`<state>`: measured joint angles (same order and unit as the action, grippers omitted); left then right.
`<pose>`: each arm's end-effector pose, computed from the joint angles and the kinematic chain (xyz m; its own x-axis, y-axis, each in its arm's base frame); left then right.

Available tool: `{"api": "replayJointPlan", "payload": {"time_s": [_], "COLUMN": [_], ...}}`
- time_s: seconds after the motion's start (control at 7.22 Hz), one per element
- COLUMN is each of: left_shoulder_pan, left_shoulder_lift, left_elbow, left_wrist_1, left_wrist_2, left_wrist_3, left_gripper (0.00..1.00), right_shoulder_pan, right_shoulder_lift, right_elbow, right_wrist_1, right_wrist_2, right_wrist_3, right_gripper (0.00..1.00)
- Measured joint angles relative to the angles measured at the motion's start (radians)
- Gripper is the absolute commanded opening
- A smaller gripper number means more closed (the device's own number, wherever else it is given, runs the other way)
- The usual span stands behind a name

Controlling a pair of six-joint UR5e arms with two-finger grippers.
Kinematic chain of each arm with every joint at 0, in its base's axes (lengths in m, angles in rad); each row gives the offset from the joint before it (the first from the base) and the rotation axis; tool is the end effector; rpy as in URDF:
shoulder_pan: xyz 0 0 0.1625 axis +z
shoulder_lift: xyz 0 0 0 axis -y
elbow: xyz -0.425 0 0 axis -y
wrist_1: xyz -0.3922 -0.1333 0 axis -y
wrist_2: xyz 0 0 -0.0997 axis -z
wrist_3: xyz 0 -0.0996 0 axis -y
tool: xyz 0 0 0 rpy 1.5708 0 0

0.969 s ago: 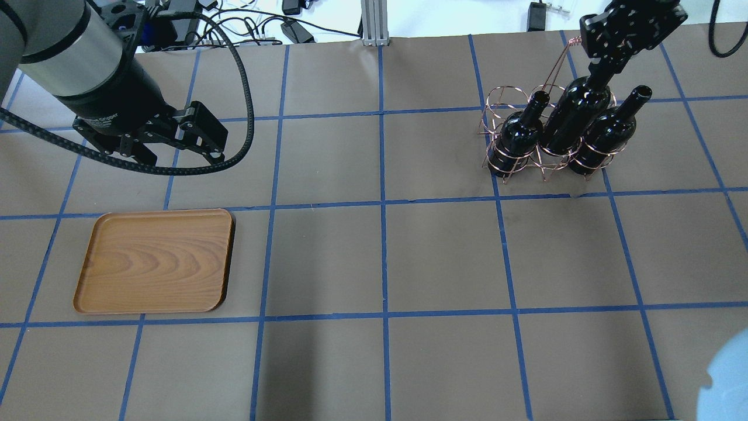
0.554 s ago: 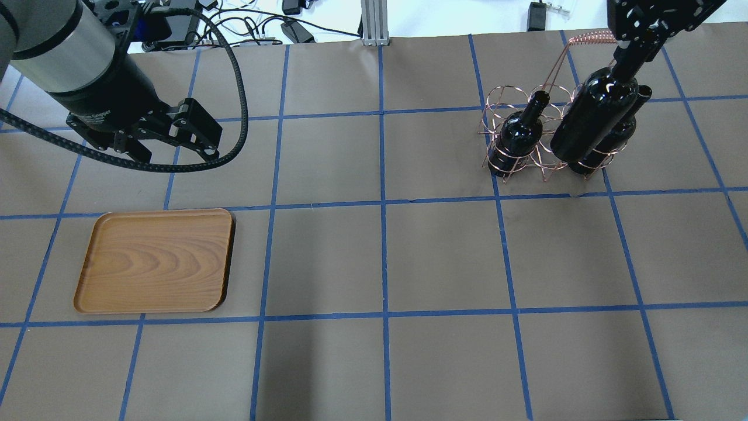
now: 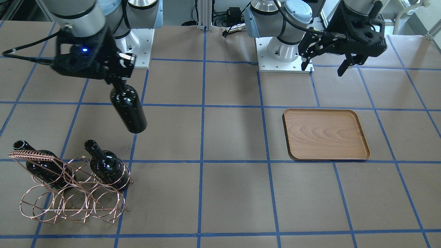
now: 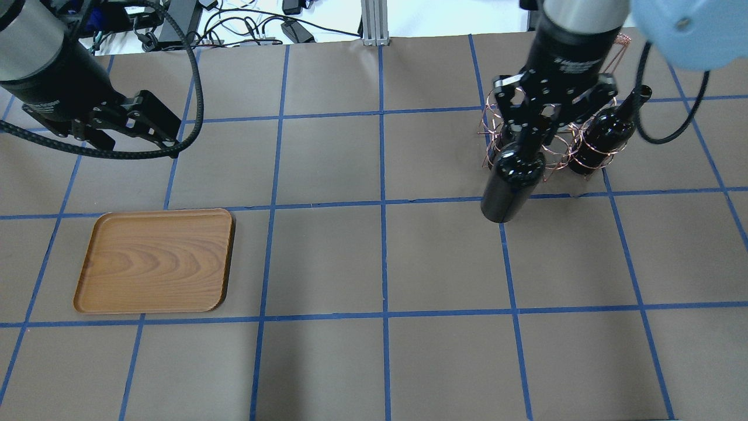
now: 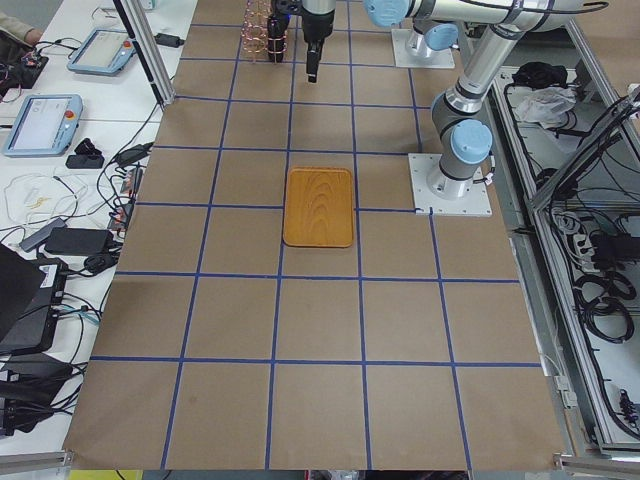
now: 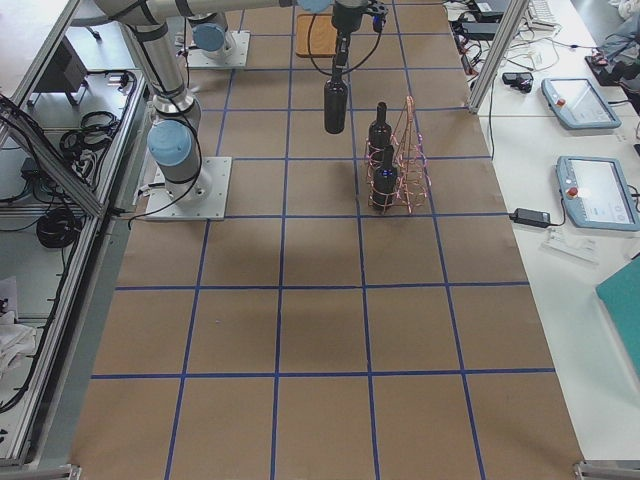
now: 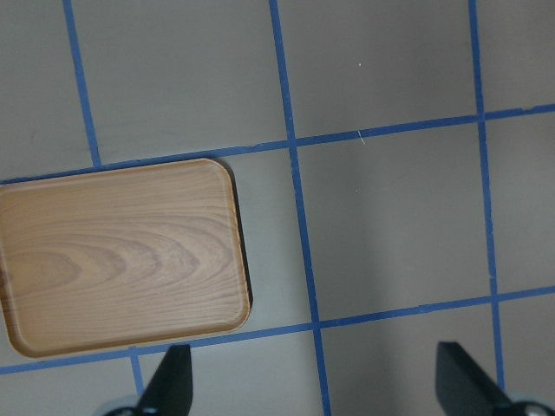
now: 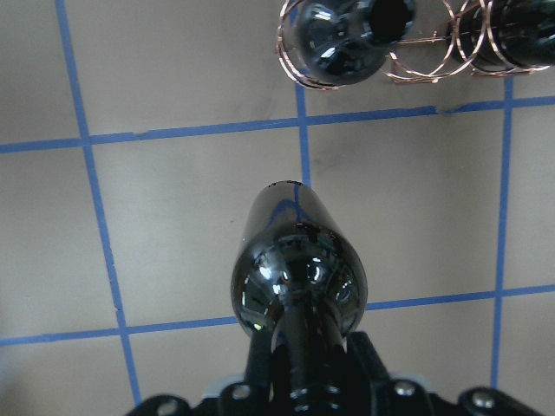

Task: Take wine from basket and place on tray
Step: 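Carry the bottle toward the tray and stand it upright on the table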

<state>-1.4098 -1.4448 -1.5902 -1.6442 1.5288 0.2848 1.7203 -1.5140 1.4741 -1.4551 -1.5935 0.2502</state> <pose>-0.0652 -0.4559 0.5297 -0.9917 0.1248 0.0309 0.1234 0.9914 -0.0436 0.2052 -0.4827 0.4956 -0.9943 0.0982 0.0407 0.1008 0.9926 0.0678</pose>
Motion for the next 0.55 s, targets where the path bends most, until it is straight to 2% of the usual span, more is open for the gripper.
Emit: {"api": "replayJointPlan", "payload": {"time_s": [0.28,0.55], "left_shoulder_pan": [0.084,0.140], "left_shoulder_lift": [0.000,0.000], "left_elbow": [0.000,-0.002], "left_wrist_1": [-0.002,-0.005], "left_wrist_2": [0.000,-0.001], "left_wrist_3": [0.095,0.133], "left_gripper": [1.00,1.00], "right_shoulder_pan": [0.199,0.329], "right_shoulder_lift": [0.070,0.173], "right_elbow": [0.011,-0.038], "right_wrist_1": [-0.127,-0.227], "right_wrist_2": [0.002,-0.001], "right_wrist_3": [0.292,0.490], "right_gripper": [0.25,0.25]}}
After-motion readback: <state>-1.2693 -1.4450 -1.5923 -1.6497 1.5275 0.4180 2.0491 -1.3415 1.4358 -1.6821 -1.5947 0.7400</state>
